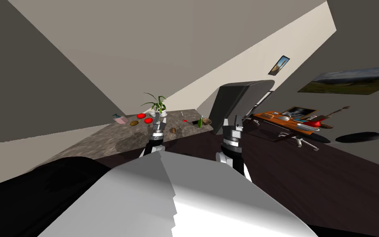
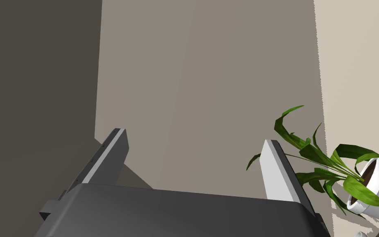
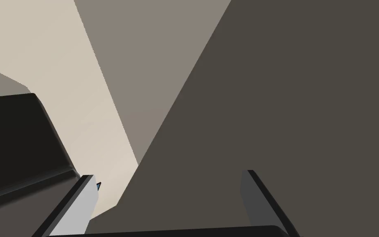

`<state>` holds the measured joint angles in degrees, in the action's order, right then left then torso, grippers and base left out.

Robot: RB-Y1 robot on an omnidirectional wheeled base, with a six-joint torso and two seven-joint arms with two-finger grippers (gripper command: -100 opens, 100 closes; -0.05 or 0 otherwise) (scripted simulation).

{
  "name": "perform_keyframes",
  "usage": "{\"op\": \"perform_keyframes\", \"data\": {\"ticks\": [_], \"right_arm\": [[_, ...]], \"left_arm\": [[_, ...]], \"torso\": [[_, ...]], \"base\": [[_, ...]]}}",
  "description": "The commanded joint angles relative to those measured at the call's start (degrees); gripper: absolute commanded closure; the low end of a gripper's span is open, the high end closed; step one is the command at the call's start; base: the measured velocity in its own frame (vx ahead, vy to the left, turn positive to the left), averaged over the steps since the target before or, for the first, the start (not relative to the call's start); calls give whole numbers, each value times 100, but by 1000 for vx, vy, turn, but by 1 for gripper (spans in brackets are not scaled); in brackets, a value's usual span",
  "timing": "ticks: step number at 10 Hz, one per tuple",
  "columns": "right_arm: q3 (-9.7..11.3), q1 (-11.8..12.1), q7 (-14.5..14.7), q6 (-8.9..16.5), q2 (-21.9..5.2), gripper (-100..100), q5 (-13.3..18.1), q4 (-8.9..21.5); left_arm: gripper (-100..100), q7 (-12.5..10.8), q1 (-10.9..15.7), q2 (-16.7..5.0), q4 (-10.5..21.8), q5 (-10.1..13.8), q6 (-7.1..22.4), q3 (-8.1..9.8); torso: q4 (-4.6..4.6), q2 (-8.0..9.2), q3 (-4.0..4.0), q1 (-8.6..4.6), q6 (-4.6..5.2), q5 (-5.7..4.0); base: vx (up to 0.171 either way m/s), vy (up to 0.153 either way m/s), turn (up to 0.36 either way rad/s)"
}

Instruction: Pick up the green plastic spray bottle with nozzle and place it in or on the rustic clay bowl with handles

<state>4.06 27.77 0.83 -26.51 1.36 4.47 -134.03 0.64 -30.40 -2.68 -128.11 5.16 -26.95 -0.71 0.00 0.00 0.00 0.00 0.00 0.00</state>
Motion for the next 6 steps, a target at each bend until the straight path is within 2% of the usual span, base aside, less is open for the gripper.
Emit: {"op": "perform_keyframes", "data": {"ticks": [1,6], "right_arm": [[-13,14,32,37,-203,-100,-13,33],[-124,122,293,330,-1040,-100,-98,267]], "left_arm": [[0,0,0,0,0,0,0,0],[0,0,1,0,0,0,0,0]], "torso": [[0,0,0,0,0,0],[3,13,7,4,-1,1]], "base": [[-9,4,49],[-31,13,100]]}}
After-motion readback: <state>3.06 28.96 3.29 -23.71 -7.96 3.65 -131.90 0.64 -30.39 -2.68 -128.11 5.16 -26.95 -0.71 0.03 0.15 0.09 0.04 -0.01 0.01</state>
